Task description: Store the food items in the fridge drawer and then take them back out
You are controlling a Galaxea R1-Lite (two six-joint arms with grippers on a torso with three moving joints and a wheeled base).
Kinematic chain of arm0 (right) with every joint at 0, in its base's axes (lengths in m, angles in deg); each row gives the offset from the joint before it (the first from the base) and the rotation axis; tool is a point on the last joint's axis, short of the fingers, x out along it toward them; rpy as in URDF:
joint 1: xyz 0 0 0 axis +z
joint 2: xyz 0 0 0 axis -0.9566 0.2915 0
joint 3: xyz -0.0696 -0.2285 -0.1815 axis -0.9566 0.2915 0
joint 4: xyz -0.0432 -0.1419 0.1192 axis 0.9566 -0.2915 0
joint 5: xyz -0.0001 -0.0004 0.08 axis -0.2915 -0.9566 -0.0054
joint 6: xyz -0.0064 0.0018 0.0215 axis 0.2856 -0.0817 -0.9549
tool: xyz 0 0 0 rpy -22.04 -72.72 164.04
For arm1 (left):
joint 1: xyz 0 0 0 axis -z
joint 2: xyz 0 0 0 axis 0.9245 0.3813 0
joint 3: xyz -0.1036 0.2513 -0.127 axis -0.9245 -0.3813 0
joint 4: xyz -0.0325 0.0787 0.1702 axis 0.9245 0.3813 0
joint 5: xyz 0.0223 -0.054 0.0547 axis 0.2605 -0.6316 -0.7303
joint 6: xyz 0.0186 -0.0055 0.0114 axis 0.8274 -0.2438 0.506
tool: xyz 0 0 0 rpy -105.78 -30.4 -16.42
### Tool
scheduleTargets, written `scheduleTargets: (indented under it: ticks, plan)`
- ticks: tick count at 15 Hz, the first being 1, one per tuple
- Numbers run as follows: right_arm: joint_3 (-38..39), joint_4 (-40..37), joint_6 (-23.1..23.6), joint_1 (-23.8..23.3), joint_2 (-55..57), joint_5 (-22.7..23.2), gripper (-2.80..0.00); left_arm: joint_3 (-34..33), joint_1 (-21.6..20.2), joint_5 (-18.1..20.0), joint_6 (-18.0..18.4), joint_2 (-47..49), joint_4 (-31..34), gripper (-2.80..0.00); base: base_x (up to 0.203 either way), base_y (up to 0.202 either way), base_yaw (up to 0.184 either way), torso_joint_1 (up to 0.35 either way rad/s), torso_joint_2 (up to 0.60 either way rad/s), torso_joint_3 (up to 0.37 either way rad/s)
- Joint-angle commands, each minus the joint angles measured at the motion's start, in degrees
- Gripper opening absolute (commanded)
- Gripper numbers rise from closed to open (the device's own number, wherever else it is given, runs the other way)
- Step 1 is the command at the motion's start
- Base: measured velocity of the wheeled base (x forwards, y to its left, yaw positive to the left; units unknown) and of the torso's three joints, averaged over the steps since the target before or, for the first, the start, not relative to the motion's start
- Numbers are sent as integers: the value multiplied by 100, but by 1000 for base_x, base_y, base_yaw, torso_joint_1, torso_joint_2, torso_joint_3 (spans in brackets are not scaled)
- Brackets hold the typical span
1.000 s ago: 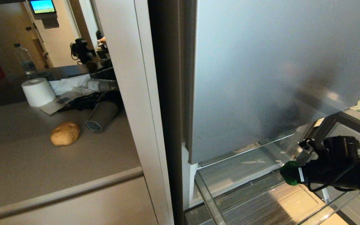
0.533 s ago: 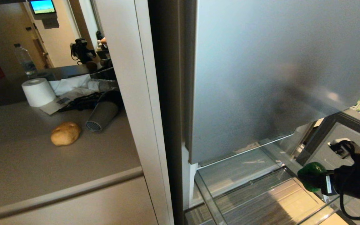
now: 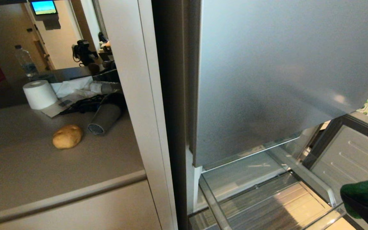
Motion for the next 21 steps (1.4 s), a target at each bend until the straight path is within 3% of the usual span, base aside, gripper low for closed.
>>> scheduleTargets:
  ticks: [1, 4, 6, 11, 14, 18, 21]
  plan:
    - [338, 241, -84, 15, -1226, -75, -280, 0, -1, -2, -2, 9, -1, -280, 0, 0, 0, 0, 0, 0]
    - [570, 514, -778, 185, -2036, -654, -280, 0, -1, 6, -2, 9, -1, -280, 0, 0, 0, 0, 0, 0]
    - [589, 242, -942, 304, -2517, -732, -280, 0, 0, 6, -2, 9, -1, -280, 0, 0, 0, 0, 0, 0]
    - [594, -2562, -607, 380, -3692, -750, -280, 0, -1, 4, -2, 9, -1, -280, 0, 0, 0, 0, 0, 0]
    - [595, -2682, -322, 545, -3768, -736, -280, 0, -1, 6, -2, 9, -1, -280, 0, 0, 0, 0, 0, 0]
    - [536, -3146, -31, 798, -5021, -766, -280, 0, -1, 6, -2, 9, -1, -280, 0, 0, 0, 0, 0, 0]
    - [589, -3042, -327, 842, -5306, -963, -280, 0, -1, 2, -2, 9, -1, -280, 0, 0, 0, 0, 0, 0]
